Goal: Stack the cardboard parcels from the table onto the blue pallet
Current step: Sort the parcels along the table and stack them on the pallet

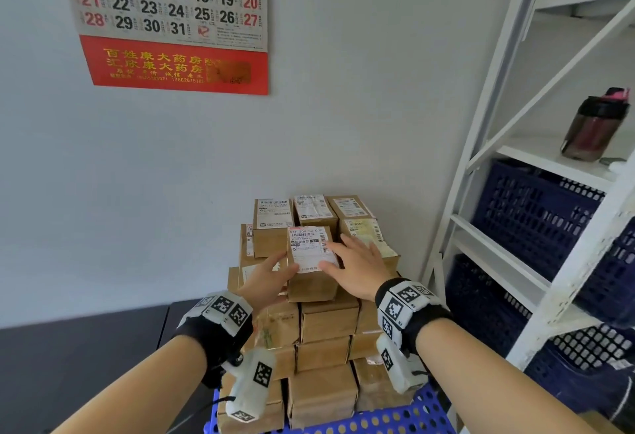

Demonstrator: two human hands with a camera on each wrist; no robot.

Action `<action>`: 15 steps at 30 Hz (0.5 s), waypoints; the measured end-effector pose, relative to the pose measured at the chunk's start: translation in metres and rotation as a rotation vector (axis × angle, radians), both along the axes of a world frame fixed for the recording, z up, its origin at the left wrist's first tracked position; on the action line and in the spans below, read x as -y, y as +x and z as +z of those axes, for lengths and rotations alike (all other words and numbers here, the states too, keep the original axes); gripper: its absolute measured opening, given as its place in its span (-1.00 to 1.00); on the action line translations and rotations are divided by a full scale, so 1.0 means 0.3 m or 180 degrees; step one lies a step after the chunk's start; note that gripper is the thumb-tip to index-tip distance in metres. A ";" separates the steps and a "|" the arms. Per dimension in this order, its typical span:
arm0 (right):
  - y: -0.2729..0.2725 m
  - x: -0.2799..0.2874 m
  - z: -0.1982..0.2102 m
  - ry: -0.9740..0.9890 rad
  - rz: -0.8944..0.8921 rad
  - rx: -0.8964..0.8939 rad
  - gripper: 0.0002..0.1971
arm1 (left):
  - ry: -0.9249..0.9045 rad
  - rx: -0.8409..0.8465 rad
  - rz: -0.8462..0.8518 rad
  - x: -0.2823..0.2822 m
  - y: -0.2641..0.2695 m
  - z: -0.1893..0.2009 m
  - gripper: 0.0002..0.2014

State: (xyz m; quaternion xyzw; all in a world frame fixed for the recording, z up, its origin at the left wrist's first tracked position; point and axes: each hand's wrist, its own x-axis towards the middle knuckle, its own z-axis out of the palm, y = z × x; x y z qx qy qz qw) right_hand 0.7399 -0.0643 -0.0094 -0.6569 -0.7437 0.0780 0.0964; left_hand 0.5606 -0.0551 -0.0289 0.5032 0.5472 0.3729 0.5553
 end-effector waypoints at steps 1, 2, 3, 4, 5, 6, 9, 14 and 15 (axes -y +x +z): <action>0.010 -0.004 -0.002 -0.0022 -0.0031 0.0032 -0.40 | -0.0018 0.0014 0.0017 -0.001 0.006 0.000 -0.51; 0.018 -0.007 -0.005 -0.0047 -0.0044 0.0059 -0.40 | -0.0020 0.0007 0.0013 0.000 0.011 0.000 -0.51; 0.023 -0.008 -0.006 -0.0064 -0.0041 0.0078 -0.39 | -0.0013 -0.0008 -0.0006 0.000 0.016 0.000 -0.51; 0.025 -0.009 -0.008 -0.0072 -0.0030 0.0087 -0.39 | -0.0003 -0.0023 -0.0035 0.001 0.020 0.000 -0.51; 0.025 -0.009 -0.008 -0.0071 -0.0014 0.0088 -0.38 | 0.0012 -0.0039 -0.0059 0.001 0.025 0.001 -0.51; 0.025 -0.009 -0.010 -0.0068 0.0001 0.0086 -0.38 | 0.0030 -0.0060 -0.0072 0.001 0.029 0.000 -0.51; 0.026 -0.013 -0.014 -0.0062 0.0043 0.0104 -0.35 | 0.0101 -0.0123 -0.0048 0.006 0.045 0.003 -0.51; 0.039 -0.008 -0.009 -0.0072 0.0134 0.0108 -0.37 | 0.0166 -0.0281 -0.0029 0.002 0.076 0.008 -0.46; 0.042 -0.006 -0.008 -0.0082 0.0148 0.0109 -0.37 | 0.0168 -0.0277 -0.0029 -0.001 0.082 0.007 -0.46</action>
